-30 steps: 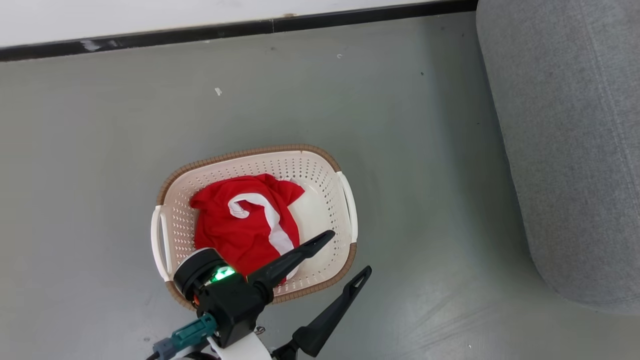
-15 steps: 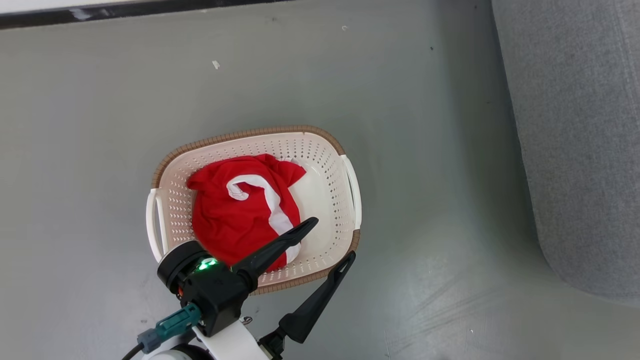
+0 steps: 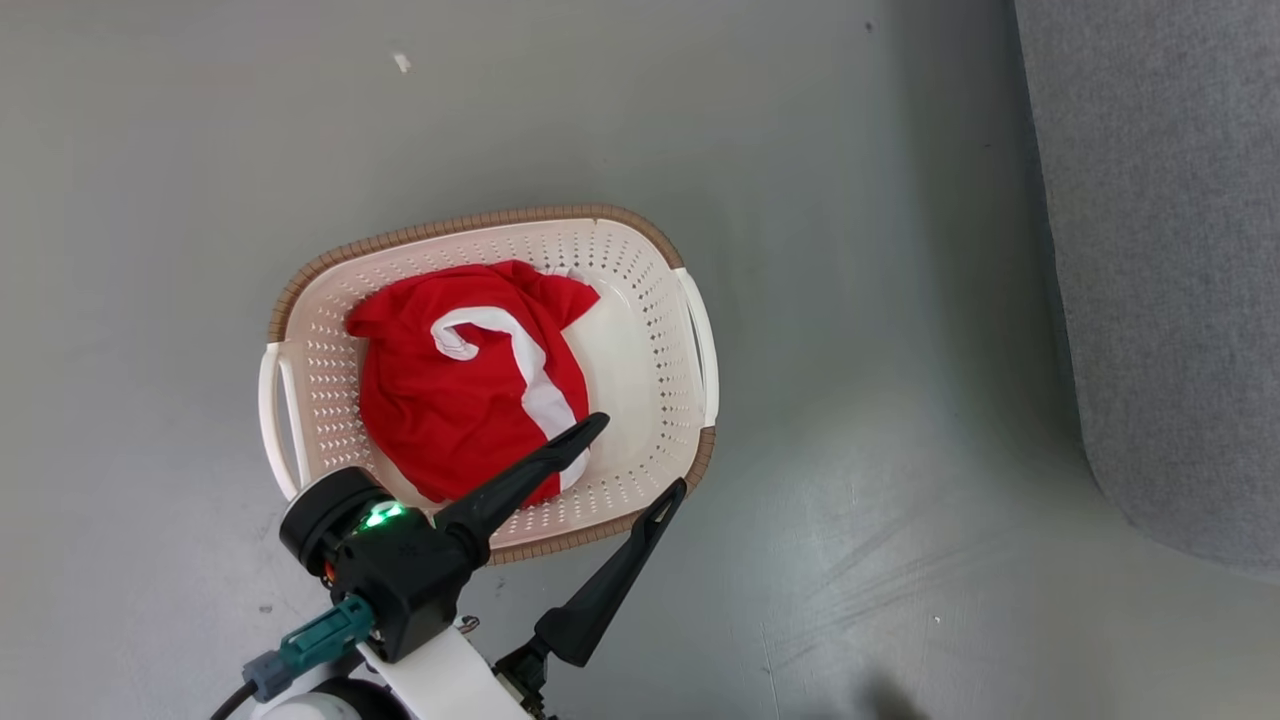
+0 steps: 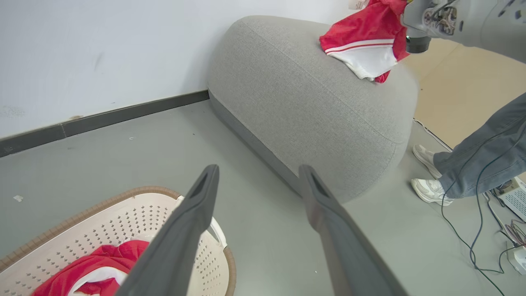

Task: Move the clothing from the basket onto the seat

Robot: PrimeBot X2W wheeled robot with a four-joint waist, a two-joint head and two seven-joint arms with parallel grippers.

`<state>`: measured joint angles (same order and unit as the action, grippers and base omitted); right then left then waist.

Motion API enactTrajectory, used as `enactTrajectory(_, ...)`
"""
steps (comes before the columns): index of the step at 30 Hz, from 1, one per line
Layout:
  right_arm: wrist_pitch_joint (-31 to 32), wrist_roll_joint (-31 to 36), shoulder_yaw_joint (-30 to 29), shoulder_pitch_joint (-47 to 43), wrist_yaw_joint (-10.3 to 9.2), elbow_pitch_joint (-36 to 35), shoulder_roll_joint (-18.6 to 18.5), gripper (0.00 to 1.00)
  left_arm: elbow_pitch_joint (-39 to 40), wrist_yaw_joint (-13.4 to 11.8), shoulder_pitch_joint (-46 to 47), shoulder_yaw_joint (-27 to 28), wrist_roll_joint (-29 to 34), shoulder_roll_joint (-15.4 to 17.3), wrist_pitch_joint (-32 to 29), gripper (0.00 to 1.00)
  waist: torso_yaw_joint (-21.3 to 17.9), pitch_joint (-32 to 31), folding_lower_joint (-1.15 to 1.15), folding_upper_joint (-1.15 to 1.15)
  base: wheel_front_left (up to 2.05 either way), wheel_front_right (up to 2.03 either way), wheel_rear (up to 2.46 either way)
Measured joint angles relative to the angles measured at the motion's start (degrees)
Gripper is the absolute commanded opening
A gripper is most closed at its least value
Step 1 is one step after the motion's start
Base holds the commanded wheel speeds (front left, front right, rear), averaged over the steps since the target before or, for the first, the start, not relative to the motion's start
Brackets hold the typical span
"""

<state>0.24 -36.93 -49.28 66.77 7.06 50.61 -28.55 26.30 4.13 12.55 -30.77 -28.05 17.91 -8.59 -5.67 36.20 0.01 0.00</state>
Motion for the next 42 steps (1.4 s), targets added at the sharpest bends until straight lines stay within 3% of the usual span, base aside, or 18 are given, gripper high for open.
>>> enactTrajectory(6,-2.8,-0.8,0.7,-2.1,0.0,-0.3,2.9,0.0,1.1,-0.3,1.8,1.3,0.4,0.2,-0.2,1.0,-1.0,2.1,0.0,0.0,0.0,0.0,0.0)
enactTrajectory(7,-3.0,-0.8,0.9,-2.4,0.0,-0.3,3.2,0.04,1.3,-0.5,2.1,1.6,0.4,0.1,-0.2,1.0,-1.2,2.4,0.0,0.0,0.0,0.0,0.0)
enactTrajectory(9,-3.7,-0.8,1.7,-2.8,0.0,-0.5,4.2,0.36,1.4,-0.6,2.4,2.3,0.4,0.0,0.4,1.0,-1.7,2.7,0.0,0.0,0.0,0.0,0.0)
enactTrajectory(11,-3.9,-0.8,2.6,-3.2,0.0,-0.8,5.2,1.0,1.2,-0.6,2.4,2.5,0.4,0.0,0.7,1.0,-2.3,2.8,0.0,0.0,0.0,0.0,0.0)
enactTrajectory(21,-4.3,-1.5,7.5,-7.5,0.0,-4.0,6.9,1.0,0.1,-0.4,3.7,2.5,0.3,-1.4,3.5,1.0,-3.2,1.2,0.0,0.0,0.0,0.0,0.0)
enactTrajectory(32,-4.4,-4.6,16.5,-19.6,0.0,-12.3,14.3,1.0,-3.2,-0.4,3.8,3.4,-0.7,-2.2,6.7,1.0,-3.5,-2.2,0.0,0.0,0.0,0.0,0.0)
enactTrajectory(37,-6.8,-7.3,17.5,-25.6,0.01,-17.2,17.1,1.0,-4.6,0.1,3.7,3.9,-1.9,-3.0,8.2,1.0,-3.7,-4.2,0.0,0.0,0.0,0.0,0.0)
enactTrajectory(42,-10.0,-10.2,16.0,-31.2,0.0,-22.3,17.4,1.0,-6.1,0.1,3.1,4.4,-2.7,-3.0,9.2,1.0,-4.1,-6.5,0.0,0.0,0.0,0.0,0.0)
